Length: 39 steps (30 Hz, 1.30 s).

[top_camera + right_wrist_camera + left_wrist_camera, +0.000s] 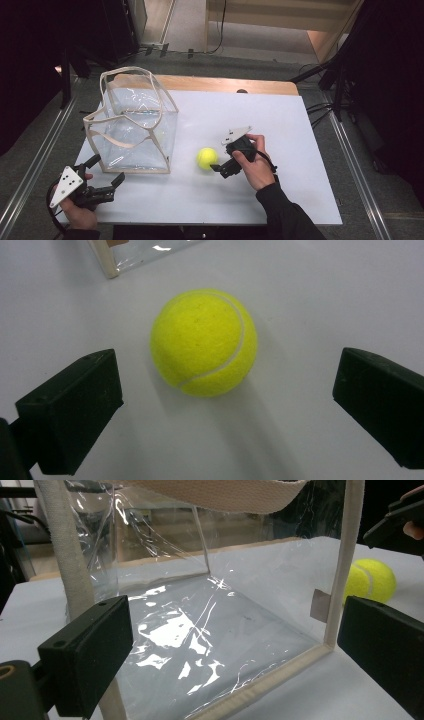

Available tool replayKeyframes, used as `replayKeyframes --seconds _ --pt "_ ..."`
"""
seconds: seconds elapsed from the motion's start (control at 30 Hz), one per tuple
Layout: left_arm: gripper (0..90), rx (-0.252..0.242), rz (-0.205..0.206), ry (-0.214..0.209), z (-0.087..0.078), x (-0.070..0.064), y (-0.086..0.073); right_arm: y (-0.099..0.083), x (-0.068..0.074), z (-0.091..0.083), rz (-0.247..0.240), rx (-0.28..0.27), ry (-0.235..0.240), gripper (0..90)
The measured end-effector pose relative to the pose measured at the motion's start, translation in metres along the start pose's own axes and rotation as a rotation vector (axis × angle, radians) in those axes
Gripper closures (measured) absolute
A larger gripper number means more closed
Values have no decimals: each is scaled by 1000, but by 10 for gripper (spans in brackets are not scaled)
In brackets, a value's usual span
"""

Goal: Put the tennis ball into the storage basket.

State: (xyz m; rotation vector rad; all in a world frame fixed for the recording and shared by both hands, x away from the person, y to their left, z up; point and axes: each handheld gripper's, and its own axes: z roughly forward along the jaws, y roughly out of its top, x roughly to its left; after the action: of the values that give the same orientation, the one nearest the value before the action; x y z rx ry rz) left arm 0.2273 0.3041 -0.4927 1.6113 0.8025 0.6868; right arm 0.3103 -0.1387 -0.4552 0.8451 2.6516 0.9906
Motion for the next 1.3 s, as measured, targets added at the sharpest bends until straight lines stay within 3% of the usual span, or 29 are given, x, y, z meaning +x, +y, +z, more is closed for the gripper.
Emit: replayKeyframes --seconds 0.5,0.83,1.27,1.3 --pt "13 -1 -1 -2 0 0 0 17 1 23 -44 133 55 0" --pt "13 -3 -6 -2 0 0 0 25 1 35 -53 216 63 0" --pt "13 -4 -5 -3 0 0 0 35 3 48 -67 295 98 0" --pt "13 -4 -5 -3 0 0 0 35 2 50 -84 297 97 0"
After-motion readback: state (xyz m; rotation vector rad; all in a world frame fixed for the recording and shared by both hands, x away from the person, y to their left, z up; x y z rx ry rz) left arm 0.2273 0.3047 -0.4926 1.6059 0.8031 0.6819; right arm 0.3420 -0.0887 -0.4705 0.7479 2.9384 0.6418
